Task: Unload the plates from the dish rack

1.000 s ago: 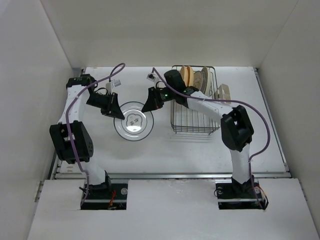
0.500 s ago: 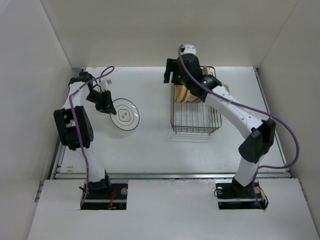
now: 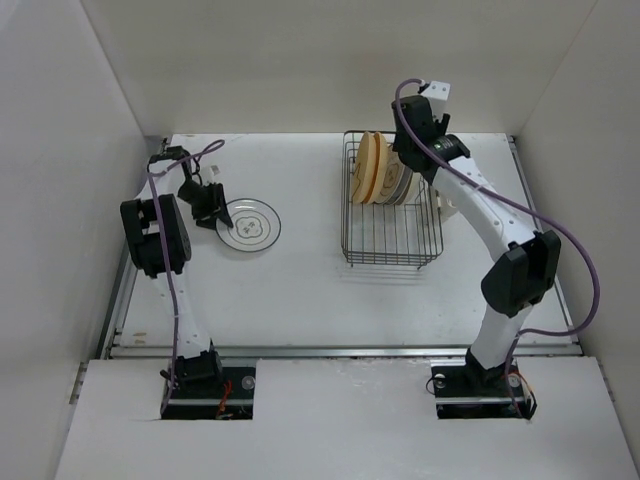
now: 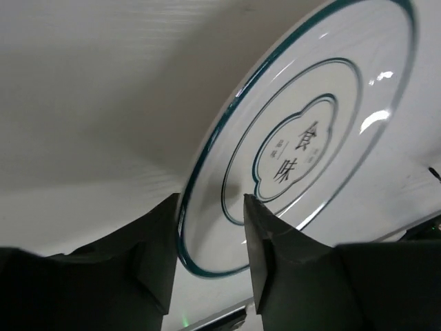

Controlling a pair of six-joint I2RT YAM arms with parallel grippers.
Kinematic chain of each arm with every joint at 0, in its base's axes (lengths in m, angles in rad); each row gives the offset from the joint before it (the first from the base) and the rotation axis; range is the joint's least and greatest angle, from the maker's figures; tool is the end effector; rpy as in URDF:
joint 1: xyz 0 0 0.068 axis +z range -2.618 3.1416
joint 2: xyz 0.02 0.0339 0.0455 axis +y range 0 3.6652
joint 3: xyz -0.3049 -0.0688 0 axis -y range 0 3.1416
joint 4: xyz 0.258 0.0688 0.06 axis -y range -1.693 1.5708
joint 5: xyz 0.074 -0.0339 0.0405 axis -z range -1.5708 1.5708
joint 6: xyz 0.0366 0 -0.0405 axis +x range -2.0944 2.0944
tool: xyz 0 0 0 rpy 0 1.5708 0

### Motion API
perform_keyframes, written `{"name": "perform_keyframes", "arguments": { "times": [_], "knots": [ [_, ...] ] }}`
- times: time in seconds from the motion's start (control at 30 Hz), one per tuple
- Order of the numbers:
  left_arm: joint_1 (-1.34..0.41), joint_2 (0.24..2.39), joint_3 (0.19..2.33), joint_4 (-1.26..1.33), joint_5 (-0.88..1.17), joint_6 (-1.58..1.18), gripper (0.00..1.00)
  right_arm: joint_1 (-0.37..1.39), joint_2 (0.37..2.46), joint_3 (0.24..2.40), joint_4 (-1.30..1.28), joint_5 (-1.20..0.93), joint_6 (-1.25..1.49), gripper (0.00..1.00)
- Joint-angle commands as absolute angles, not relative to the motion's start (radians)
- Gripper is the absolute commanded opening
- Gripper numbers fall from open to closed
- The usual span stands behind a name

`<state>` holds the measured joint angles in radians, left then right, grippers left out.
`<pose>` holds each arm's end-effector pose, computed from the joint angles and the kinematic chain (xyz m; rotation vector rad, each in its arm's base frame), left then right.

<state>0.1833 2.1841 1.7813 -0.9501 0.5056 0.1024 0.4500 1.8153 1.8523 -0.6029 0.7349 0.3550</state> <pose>0.4745 0.0699 0.2134 -0.0339 2.7822 -0.6679 0.4022 0.1670 0.4246 0.3189 1.9642 -0.2705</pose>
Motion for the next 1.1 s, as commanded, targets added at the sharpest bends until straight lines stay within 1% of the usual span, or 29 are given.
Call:
{"name": "perform_keyframes", "arguments": {
  "times": [0.0,0.03,0.13,0.23,0.27,0.4,0.5,0.6,0.63,0.67,0.87,0.93,0.97,1.0,1.03,1.07],
  "knots": [
    [0.187,2.207,1.801,-0.994,0.433,0.077,0.38,0.423,1.835,1.878,-0.604,0.674,0.337,0.61],
    [0.187,2.218,1.801,-1.003,0.433,0.077,0.38,0.410,1.847,1.887,-0.604,0.673,0.337,0.61],
    [0.187,2.229,1.801,-1.012,0.385,0.086,0.43,0.387,1.865,1.898,-0.595,0.646,0.328,0.61],
    [0.187,2.229,1.801,-1.031,0.336,0.106,0.50,0.377,1.894,1.925,-0.595,0.624,0.316,0.61],
    [0.187,2.229,1.801,-1.031,0.336,0.106,0.52,0.377,1.904,1.925,-0.595,0.624,0.316,0.59],
    [0.187,2.159,1.779,-1.031,0.327,0.115,0.61,0.358,1.940,1.937,-0.595,0.594,0.293,0.51],
    [0.187,2.122,1.779,-1.052,0.302,0.115,0.61,0.348,1.965,1.948,-0.595,0.604,0.293,0.47],
    [0.187,2.069,1.747,-1.062,0.293,0.115,0.61,0.348,1.976,1.957,-0.575,0.615,0.293,0.38],
    [0.187,2.039,1.715,-1.062,0.293,0.115,0.61,0.348,1.985,1.957,-0.575,0.615,0.293,0.29],
    [0.187,2.025,1.700,-1.062,0.293,0.126,0.61,0.339,1.985,1.966,-0.575,0.624,0.293,0.27],
    [0.187,1.941,1.640,-1.052,0.293,0.153,0.62,0.339,2.016,1.967,-0.575,0.624,0.293,0.30],
    [0.187,1.928,1.640,-1.062,0.284,0.153,0.62,0.330,2.035,1.980,-0.575,0.643,0.293,0.26],
    [0.187,1.928,1.640,-1.074,0.284,0.153,0.62,0.330,2.046,1.989,-0.584,0.643,0.284,0.26],
    [0.187,1.918,1.650,-1.086,0.273,0.153,0.62,0.330,2.078,2.023,-0.615,0.643,0.284,0.36],
    [0.187,1.917,1.651,-1.086,0.273,0.153,0.62,0.330,2.095,2.042,-0.635,0.655,0.284,0.36],
    [0.187,1.917,1.660,-1.100,0.273,0.153,0.62,0.330,2.112,2.057,-0.652,0.655,0.284,0.43]
  ]
}}
